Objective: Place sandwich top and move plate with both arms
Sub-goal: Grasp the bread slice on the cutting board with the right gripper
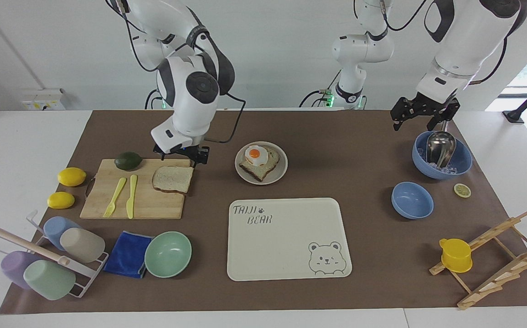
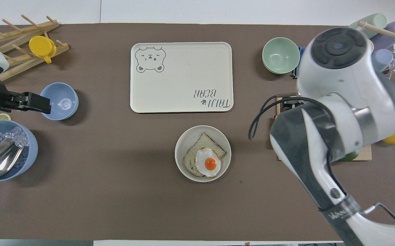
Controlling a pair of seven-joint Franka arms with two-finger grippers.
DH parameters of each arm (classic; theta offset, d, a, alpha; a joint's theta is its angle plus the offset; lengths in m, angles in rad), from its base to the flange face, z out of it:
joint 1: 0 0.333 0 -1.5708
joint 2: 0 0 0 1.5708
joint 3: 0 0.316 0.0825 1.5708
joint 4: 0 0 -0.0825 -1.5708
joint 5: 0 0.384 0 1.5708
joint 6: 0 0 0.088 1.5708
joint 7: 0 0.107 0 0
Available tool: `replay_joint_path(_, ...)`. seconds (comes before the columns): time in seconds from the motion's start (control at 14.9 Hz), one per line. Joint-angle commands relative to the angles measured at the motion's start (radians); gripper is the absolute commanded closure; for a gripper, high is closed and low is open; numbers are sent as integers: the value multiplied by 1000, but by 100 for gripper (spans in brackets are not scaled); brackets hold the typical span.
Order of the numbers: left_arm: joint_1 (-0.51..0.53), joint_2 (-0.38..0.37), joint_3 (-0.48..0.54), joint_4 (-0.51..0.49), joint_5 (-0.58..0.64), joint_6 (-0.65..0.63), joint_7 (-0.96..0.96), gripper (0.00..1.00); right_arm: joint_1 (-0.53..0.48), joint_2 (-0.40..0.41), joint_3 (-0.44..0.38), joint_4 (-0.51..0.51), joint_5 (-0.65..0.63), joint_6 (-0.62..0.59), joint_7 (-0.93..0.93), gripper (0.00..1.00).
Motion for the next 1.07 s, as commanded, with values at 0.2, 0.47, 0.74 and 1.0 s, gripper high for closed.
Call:
replay_joint_path(0.2, 10, -22, -4, -17, -6, -8, -5, 0, 54, 120, 8, -27, -116, 51, 165, 0)
replay_joint_path(0.47, 10, -20, -4, -17, -6, -7, -5, 0, 40, 100, 8, -110, -127, 95, 166, 0)
replay_joint_path(0.74, 9, -20, -4, -17, -6, -4, -5, 0, 30, 74, 8, -203, -127, 161, 166, 9)
replay_joint_path(1.0, 9, -22, -4, -17, -6, -5, -5, 0, 8, 57, 8, -259, -127, 184, 166, 15)
